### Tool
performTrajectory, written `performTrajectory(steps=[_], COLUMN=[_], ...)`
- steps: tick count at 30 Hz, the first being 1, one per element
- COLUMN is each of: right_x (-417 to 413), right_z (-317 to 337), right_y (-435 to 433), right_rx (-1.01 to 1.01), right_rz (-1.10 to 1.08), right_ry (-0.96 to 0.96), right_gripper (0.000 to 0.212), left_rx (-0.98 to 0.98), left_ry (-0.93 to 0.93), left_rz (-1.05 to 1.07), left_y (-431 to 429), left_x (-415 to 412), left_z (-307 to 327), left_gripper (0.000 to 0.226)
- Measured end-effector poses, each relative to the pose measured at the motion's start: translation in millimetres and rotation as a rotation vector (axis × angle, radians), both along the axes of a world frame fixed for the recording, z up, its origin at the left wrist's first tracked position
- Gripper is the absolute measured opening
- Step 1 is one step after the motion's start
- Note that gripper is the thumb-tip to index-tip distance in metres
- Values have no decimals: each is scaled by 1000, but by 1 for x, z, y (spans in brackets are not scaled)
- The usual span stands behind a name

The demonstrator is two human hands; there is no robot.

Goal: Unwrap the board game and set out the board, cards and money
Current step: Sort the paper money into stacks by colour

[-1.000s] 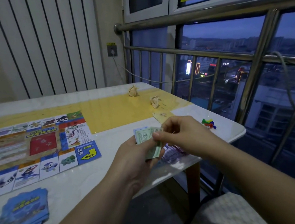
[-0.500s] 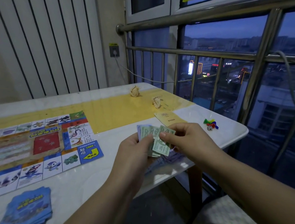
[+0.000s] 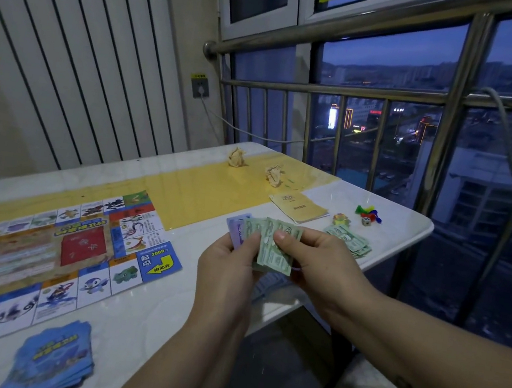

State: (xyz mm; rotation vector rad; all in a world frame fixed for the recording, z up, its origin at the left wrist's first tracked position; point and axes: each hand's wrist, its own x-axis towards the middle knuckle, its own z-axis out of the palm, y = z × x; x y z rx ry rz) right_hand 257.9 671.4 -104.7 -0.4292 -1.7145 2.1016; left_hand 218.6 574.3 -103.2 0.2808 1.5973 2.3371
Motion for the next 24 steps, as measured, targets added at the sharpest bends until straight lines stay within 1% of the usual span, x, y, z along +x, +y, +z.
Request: performTrajectory(steps=[3, 7, 11, 14, 18, 20, 21, 22, 24], right_x=[1, 0, 1, 0, -2, -4, -5, -7, -8], right_z=[-3, -3, -2, -4, -2, 3, 6, 10, 18], right_y=[-6, -5, -10, -14, -7, 10, 22, 37, 72], right_rx=[-48, -34, -50, -25, 31, 102, 170, 268, 558], right_rz=[-2, -47, -34, -57, -90, -120, -144, -185, -287], right_ry=[36, 58, 85, 72, 16, -30, -60, -90, -166], right_gripper=[13, 14, 15, 14, 14, 13, 13, 16, 26], left_rx=[34, 76, 104, 151, 241, 261, 265, 265, 262], left_ry=[-40, -46, -41, -104, -248, -300, -321, -343, -401], left_rz=[17, 15, 60, 80, 38, 29, 23, 13, -14], left_y=[1, 0, 0, 3, 5, 3, 1, -1, -5], left_x=[2, 6, 6, 7, 7, 4, 2, 1, -2], left_z=[2, 7, 7, 9, 13, 13, 13, 12, 13], left_gripper=[14, 22, 14, 11, 16, 16, 16, 17, 21])
